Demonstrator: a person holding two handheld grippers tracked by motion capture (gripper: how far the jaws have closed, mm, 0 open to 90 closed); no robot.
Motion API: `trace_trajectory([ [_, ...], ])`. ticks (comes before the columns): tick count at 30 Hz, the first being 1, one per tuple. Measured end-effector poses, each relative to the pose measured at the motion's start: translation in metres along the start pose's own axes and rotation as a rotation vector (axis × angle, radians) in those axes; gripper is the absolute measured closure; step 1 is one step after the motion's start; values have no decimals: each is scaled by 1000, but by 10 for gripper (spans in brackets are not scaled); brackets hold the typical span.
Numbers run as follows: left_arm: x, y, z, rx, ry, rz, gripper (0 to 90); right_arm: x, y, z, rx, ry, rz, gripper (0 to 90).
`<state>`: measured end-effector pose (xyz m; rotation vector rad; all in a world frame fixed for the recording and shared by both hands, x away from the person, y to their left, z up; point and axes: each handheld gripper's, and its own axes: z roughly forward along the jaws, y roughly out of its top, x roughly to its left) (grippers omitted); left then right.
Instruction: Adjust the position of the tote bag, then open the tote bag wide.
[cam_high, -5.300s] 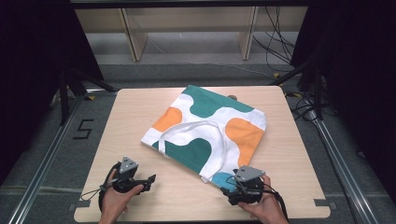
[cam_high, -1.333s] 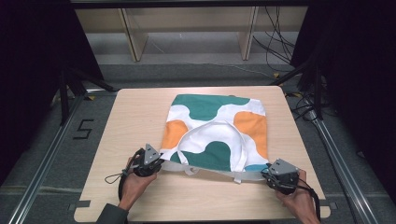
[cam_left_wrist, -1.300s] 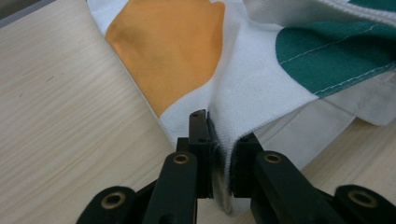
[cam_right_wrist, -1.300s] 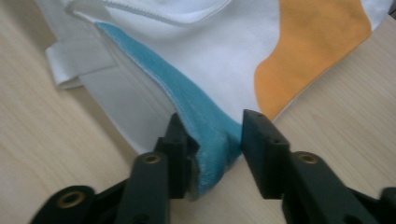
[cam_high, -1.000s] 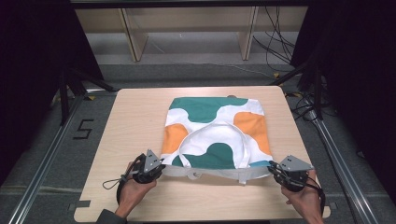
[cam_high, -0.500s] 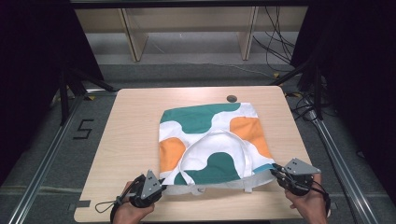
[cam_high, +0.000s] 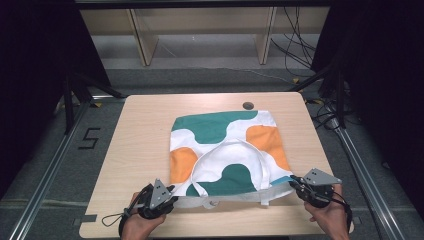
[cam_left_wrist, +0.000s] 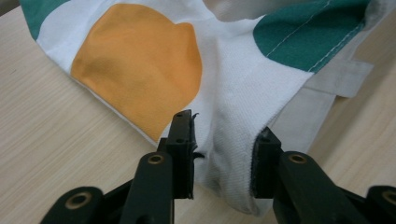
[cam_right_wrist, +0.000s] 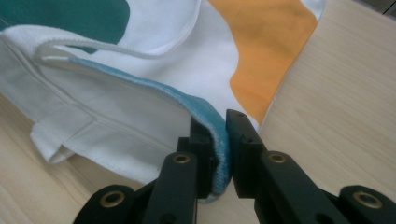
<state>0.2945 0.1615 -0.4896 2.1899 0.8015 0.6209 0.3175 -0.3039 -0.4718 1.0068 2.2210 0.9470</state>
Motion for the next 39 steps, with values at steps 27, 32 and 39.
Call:
trace_trajectory([
  [27, 13, 13, -11, -93, 4, -18, 854, 10, 19, -22, -142, 38, 49, 833],
  [32, 17, 19, -17, -147, 3, -45, 860, 9, 24, -28, -150, 67, 93, 834],
  [39, 22, 41, -34, -212, 18, -41, 867, 2, 37, -36, -201, 67, 74, 837],
])
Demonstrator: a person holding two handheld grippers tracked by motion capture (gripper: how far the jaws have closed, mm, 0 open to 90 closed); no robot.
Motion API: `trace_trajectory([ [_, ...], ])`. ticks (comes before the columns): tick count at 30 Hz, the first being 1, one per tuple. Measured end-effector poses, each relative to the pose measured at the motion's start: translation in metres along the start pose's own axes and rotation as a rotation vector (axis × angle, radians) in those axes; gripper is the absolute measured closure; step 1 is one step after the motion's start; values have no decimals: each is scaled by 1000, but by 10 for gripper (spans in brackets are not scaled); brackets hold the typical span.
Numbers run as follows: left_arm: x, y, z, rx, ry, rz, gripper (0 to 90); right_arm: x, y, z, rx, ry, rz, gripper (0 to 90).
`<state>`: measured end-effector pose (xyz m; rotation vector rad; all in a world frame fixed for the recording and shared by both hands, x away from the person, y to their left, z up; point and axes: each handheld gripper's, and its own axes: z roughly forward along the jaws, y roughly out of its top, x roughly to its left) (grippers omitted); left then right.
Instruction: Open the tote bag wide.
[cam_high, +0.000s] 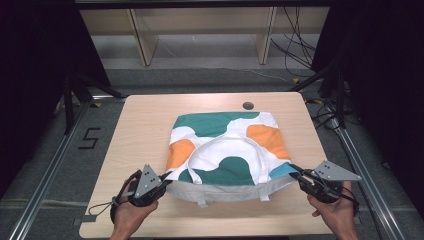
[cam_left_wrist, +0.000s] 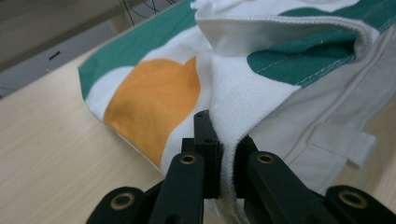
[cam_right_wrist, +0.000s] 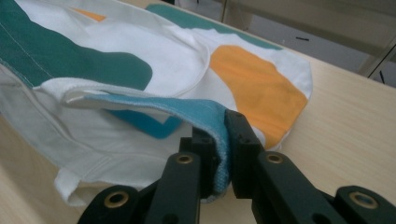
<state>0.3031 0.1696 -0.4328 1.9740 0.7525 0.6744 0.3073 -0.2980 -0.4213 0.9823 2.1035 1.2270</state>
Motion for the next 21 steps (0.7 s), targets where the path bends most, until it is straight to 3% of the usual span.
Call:
trace_trajectory([
  [4, 3, 23, -9, -40, 16, 33, 868, -3, 17, -6, -46, -2, 1, 842],
  [6, 5, 31, -13, -53, 28, 39, 868, -7, 26, -9, -78, 0, -33, 844],
  [8, 8, 39, -17, -76, 29, 35, 869, -8, 34, -13, -87, 8, -19, 846],
  [10, 12, 46, -22, -102, 21, 17, 869, -12, 48, -21, -144, -6, -32, 848],
  [11, 15, 52, -27, -122, 21, 4, 869, -13, 52, -24, -145, 6, -21, 848],
  [13, 18, 58, -31, -138, 25, 12, 869, -16, 59, -28, -174, 12, -23, 849],
  [15, 20, 61, -34, -145, 24, 14, 869, -15, 63, -30, -171, 29, -19, 849],
  [17, 22, 67, -38, -166, 17, 15, 870, -18, 74, -37, -183, 13, -61, 850],
  [20, 24, 78, -45, -202, 25, 24, 870, -18, 86, -44, -190, 37, -50, 852],
  [21, 26, 86, -52, -222, 34, 48, 870, -21, 91, -46, -209, 26, -82, 852],
])
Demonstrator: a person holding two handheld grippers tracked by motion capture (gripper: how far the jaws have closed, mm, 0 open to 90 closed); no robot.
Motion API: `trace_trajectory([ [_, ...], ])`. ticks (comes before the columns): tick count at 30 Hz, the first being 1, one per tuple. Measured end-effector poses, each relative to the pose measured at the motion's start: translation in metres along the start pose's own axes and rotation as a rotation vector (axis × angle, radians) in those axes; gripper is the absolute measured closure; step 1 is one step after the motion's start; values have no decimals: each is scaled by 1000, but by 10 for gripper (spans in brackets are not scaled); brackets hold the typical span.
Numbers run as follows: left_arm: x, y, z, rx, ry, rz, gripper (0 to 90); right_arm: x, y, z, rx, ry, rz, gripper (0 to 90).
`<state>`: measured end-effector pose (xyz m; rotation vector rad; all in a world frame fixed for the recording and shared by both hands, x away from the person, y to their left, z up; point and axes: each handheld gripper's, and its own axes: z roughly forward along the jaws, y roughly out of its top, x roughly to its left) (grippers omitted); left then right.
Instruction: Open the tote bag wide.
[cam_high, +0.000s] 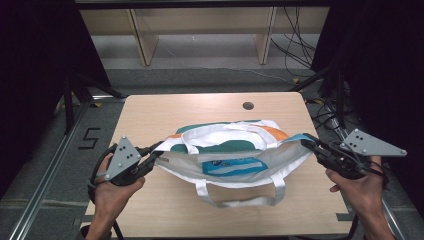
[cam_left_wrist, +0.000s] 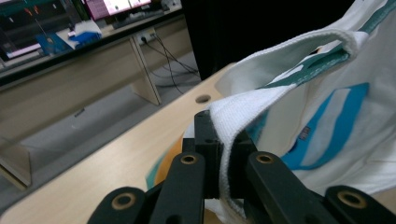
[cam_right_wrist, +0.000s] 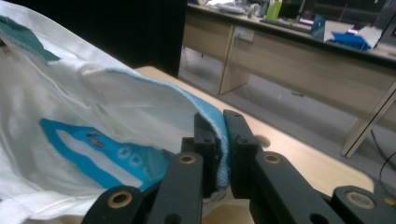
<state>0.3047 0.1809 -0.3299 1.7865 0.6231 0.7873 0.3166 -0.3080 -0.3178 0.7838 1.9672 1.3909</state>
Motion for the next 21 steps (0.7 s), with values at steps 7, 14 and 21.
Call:
trace_trajectory([
  [7, 6, 33, -16, -89, 23, 22, 870, -7, 40, -15, -69, 0, -14, 854],
  [14, 15, 52, -15, -126, 18, 15, 868, -16, 71, -18, -108, -1, -21, 855],
  [21, 27, 32, 11, -87, -5, -61, 863, -33, 63, 4, -79, -15, 1, 854],
])
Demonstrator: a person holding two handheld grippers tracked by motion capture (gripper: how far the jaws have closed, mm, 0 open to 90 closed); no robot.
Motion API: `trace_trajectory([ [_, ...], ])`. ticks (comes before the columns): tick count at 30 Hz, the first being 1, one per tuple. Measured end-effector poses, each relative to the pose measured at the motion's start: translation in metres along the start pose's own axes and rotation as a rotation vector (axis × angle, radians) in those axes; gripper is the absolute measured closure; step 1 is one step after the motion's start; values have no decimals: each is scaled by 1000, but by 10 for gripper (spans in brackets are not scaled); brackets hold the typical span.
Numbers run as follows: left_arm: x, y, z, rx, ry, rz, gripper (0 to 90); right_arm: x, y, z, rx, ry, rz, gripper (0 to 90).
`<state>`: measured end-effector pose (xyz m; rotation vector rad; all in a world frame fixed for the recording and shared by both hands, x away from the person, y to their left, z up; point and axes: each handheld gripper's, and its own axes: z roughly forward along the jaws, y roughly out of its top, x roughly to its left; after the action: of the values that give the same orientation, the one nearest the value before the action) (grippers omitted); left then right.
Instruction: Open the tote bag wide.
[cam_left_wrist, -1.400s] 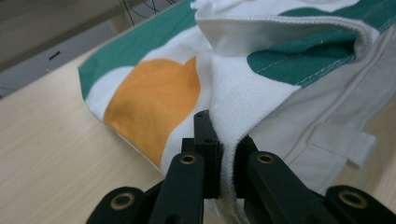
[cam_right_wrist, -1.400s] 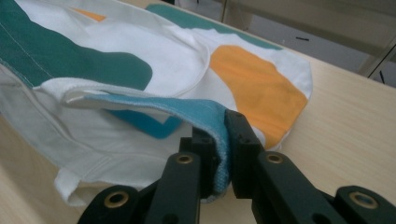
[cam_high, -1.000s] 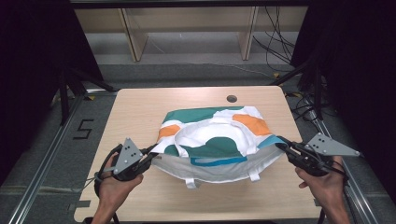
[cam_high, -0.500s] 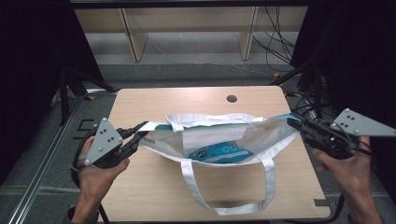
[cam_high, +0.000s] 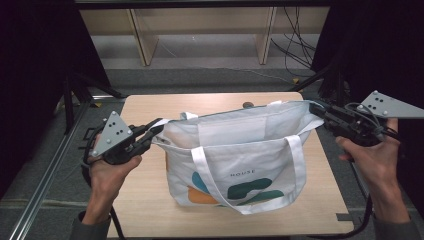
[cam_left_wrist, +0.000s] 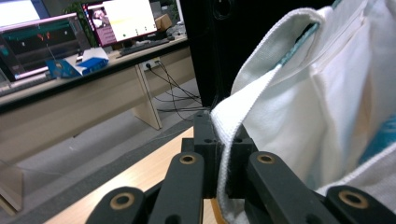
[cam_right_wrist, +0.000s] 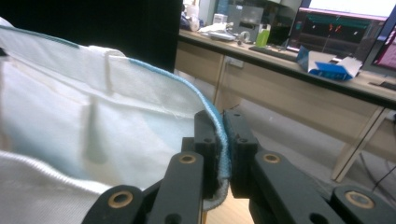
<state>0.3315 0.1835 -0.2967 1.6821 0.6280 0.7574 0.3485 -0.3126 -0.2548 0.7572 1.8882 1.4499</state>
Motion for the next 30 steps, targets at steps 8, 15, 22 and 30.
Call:
trace_trajectory([
  [8, 5, -25, 14, 52, -19, -43, 858, -3, -15, 13, 57, -17, -3, 853],
  [15, 1, -57, 19, 118, -34, -84, 852, 2, -36, 18, 105, -5, -12, 853],
  [22, -1, -85, 30, 189, -52, -66, 833, 7, -58, 21, 142, 1, -4, 851],
  [30, 0, -100, 40, 225, -71, -81, 830, 9, -89, 23, 174, -2, 51, 850],
])
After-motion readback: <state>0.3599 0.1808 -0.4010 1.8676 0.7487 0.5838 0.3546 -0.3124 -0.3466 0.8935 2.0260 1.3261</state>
